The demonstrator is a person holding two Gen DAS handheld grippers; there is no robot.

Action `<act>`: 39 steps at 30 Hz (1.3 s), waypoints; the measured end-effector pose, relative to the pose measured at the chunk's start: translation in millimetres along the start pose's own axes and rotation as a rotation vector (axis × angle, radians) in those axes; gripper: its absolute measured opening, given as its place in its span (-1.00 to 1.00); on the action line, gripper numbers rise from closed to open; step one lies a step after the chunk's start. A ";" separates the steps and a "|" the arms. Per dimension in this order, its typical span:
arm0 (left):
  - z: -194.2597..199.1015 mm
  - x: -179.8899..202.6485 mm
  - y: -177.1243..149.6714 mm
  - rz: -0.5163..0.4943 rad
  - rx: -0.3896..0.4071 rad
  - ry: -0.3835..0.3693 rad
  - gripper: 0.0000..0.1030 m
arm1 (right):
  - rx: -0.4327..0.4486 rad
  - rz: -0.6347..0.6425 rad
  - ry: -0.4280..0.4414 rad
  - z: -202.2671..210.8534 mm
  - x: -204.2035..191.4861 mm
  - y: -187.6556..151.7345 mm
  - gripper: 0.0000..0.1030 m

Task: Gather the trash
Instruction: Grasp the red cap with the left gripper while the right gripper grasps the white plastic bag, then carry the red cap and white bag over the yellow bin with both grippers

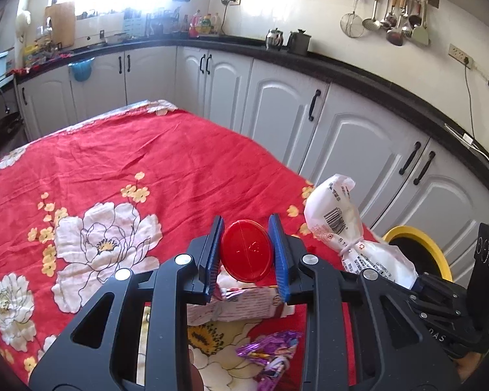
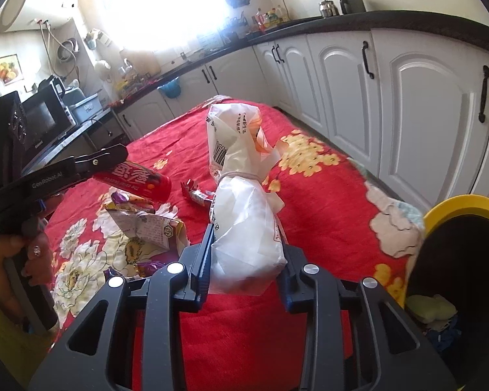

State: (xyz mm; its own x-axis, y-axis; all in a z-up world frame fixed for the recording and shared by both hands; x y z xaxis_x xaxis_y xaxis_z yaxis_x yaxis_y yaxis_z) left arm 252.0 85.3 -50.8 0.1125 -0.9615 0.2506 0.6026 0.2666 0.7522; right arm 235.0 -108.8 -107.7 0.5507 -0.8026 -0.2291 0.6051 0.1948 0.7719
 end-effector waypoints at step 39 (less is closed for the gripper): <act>11.6 150.6 -27.3 -0.150 0.011 -0.186 -0.58 | 0.154 -0.110 -0.208 125.7 107.0 -8.7 -0.39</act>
State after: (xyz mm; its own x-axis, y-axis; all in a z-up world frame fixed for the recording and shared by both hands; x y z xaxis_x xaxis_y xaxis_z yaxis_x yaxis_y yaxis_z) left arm 243.3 -66.0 -26.5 -0.1258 -0.9618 0.2431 0.5931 0.1235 0.7956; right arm 216.4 -267.3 -64.4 0.3468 -0.9159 -0.2020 0.5514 0.0250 0.8338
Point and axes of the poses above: each gripper's, at about its wrist camera, not at the fingertips, and z roughly against the way its jaws point, x to its right, y to its top, the point moved 8 cm from there along -z, roughly the way its jaws point, and after that the axes turned 8 degrees about z, right-handed, at the moved point
